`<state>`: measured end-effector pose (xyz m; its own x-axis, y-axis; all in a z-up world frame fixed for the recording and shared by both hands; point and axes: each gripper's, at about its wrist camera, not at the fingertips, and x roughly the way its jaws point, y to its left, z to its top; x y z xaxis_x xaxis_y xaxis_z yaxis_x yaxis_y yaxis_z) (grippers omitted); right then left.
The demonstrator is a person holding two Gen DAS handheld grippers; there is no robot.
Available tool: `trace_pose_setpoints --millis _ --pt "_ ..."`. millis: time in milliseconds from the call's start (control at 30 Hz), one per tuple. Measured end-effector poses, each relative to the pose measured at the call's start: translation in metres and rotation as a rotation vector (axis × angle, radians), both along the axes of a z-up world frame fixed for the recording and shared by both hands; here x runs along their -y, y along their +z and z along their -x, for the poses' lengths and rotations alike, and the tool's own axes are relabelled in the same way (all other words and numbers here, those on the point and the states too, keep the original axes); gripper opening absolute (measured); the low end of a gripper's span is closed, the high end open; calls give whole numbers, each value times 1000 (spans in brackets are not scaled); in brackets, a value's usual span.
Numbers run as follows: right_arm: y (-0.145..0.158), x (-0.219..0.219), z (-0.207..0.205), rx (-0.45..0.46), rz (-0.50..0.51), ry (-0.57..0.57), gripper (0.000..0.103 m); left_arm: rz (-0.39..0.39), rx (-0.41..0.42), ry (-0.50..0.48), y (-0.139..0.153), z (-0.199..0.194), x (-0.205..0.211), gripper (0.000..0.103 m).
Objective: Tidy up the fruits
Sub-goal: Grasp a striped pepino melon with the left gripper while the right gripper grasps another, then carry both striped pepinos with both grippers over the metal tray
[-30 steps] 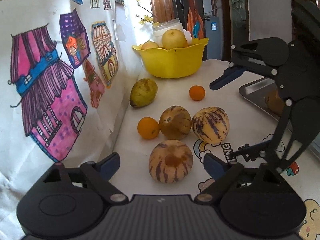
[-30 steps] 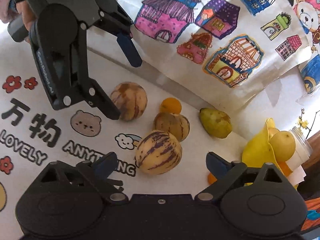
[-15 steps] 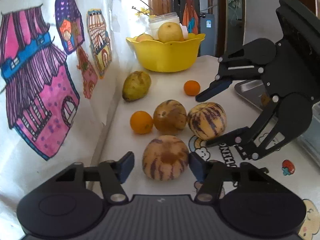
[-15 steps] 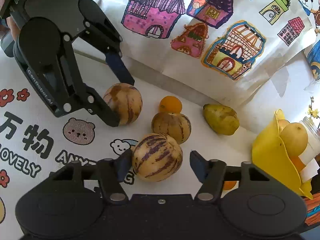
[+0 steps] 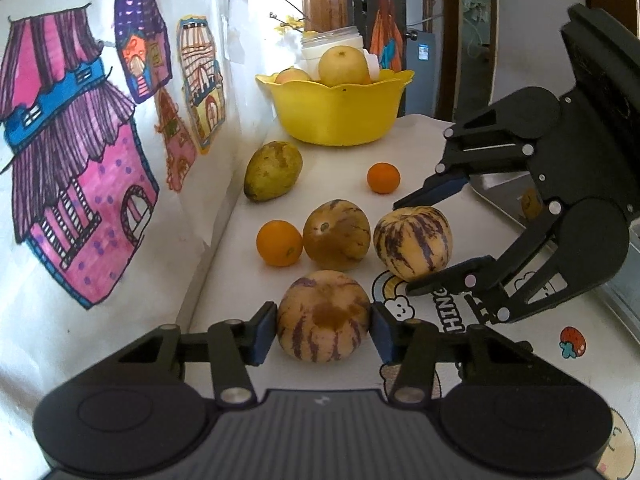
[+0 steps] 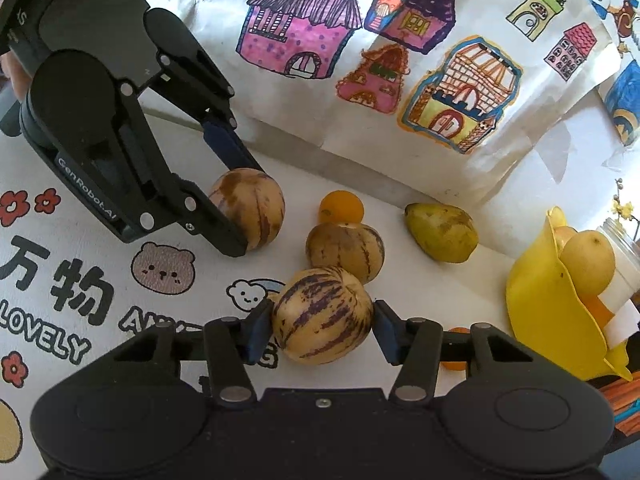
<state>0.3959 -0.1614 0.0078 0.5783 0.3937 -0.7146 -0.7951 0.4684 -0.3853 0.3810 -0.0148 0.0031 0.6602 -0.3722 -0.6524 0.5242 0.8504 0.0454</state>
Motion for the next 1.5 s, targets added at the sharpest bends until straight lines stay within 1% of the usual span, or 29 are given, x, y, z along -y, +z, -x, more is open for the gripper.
trace_pose_setpoints --millis 233,367,633,900,1100,1167,1300,1500 --pt "1 3 12 25 -18 -38 54 30 -18 38 1 4 -1 53" --pt "0 5 21 33 -25 -52 54 69 -30 61 1 9 -6 53" --pt "1 9 47 49 -51 -45 54 123 -34 97 0 29 -7 53" --pt "10 22 77 71 -84 -55 54 166 -57 134 3 47 -4 53" --pt "21 49 105 77 -169 -125 54 241 -8 168 4 69 4 53" --pt "25 61 116 78 -189 -148 54 251 2 168 4 77 12 53" --pt "29 85 140 101 -206 -171 54 273 5 148 7 93 30 53" --pt "41 122 165 133 -249 -255 54 308 -8 98 14 112 58 53"
